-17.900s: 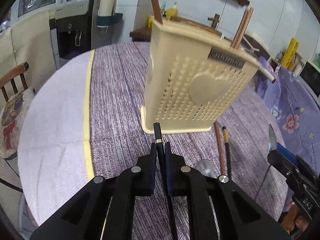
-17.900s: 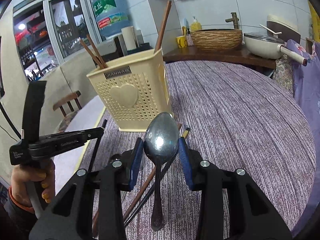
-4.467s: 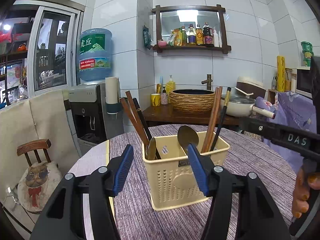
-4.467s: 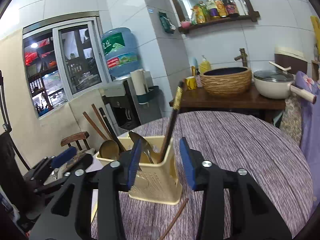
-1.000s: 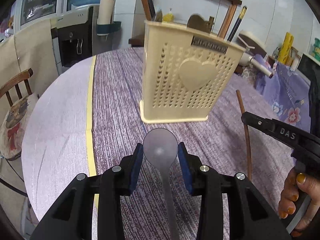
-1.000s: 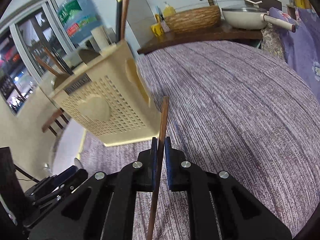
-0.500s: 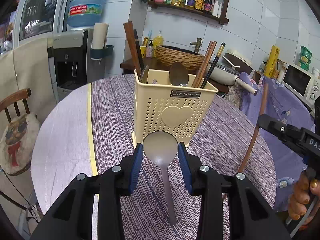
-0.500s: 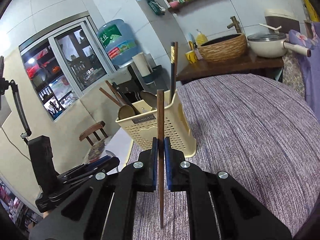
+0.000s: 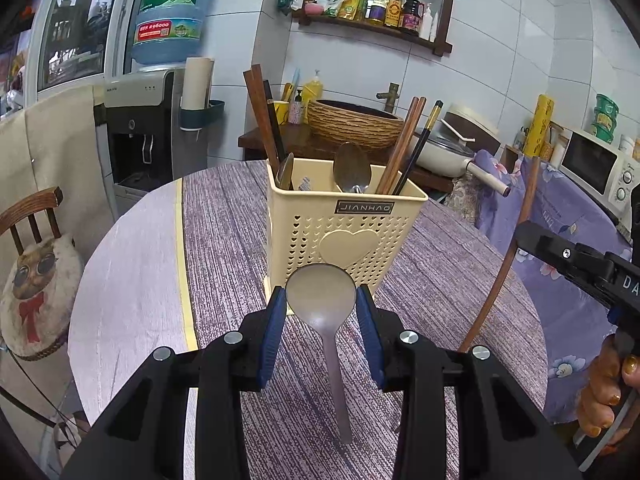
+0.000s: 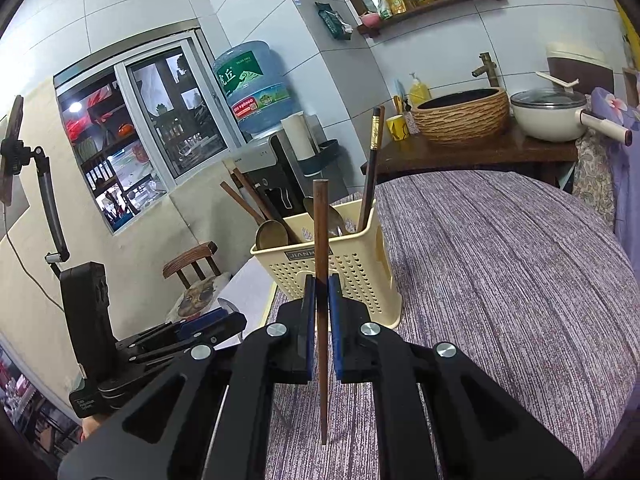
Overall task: Organize utensils
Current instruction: 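Lift the clear spoon and wooden chopstick upright over the cream holder with both tools, then lower the clear spoon and wooden chopstick into the holder with both tools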
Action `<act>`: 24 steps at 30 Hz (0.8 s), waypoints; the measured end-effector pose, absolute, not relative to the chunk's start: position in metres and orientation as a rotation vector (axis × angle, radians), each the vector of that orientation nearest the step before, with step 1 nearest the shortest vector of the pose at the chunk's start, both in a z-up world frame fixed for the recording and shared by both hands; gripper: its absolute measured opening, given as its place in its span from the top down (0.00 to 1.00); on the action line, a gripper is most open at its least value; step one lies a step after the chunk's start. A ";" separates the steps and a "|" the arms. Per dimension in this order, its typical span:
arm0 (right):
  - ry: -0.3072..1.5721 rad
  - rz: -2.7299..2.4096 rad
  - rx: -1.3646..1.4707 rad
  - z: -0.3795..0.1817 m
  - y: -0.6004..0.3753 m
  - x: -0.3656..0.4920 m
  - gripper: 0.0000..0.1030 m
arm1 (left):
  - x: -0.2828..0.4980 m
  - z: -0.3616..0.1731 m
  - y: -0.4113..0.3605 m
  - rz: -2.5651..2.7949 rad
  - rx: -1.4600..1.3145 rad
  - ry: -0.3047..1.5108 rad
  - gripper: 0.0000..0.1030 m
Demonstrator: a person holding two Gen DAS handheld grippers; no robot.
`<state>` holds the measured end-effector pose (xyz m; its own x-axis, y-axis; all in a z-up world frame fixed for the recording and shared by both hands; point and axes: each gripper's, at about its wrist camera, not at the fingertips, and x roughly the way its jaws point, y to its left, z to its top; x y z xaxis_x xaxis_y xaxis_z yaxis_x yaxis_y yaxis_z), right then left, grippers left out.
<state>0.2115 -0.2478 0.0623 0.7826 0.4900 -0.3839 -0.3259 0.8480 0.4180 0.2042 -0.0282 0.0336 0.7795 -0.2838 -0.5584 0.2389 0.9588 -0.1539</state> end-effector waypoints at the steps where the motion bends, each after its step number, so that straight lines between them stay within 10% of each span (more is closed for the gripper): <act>1: 0.500 0.451 0.337 0.064 -0.247 0.212 0.92 | 0.205 0.035 -0.027 -0.285 -0.077 0.613 0.65; 24: 0.267 0.447 0.214 0.192 -0.230 0.262 0.92 | 0.249 0.169 -0.023 -0.299 -0.124 0.316 0.65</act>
